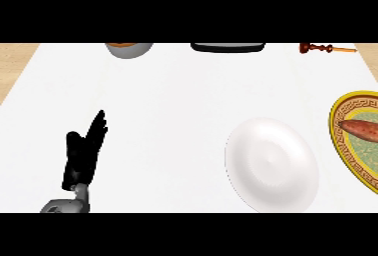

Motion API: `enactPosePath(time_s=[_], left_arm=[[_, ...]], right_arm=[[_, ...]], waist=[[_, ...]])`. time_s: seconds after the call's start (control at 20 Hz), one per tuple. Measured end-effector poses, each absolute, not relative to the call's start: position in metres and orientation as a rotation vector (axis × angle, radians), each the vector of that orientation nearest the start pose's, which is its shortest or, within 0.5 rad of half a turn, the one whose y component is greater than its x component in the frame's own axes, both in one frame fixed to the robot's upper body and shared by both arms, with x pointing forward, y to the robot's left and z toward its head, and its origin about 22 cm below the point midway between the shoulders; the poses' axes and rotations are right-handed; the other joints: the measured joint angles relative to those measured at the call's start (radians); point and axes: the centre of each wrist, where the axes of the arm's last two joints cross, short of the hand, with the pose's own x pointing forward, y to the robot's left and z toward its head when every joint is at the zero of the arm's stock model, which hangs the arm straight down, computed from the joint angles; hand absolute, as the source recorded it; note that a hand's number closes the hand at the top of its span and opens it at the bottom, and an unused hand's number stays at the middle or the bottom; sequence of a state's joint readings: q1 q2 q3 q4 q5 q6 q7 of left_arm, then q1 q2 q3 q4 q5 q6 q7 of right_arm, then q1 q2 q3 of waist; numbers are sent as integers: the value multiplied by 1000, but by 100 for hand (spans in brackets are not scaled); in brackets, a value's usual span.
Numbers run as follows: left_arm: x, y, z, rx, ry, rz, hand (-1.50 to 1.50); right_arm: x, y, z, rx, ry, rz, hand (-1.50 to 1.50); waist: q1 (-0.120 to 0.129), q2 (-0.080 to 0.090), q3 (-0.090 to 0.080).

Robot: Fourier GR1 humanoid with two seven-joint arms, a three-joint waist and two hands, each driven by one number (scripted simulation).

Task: Pick the sweet potato from the plate and place it in the plate

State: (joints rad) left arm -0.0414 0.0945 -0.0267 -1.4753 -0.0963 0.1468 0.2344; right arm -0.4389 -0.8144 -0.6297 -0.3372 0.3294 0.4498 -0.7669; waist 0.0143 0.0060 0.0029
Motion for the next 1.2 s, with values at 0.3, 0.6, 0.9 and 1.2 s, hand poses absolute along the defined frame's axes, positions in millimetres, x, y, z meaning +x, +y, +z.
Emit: enactPosePath(time_s=[0.3, 0.6, 0.9, 1.2], left_arm=[[250, 247, -9, 247, -1296, -41, 0], [252, 250, -7, 236, -1294, -44, 0], [256, 246, -10, 232, -1290, -44, 0], [253, 248, -9, 228, -1295, -49, 0]], right_arm=[[224, -568, 39, -503, -1578, 217, -150], [220, -569, 34, -545, -1563, 218, -150], [207, -576, 33, -579, -1537, 214, -150], [194, -586, 38, -624, -1521, 205, -150]], waist=[[1, 0, 0], [7, 2, 1], [7, 3, 2], [11, 5, 3]])
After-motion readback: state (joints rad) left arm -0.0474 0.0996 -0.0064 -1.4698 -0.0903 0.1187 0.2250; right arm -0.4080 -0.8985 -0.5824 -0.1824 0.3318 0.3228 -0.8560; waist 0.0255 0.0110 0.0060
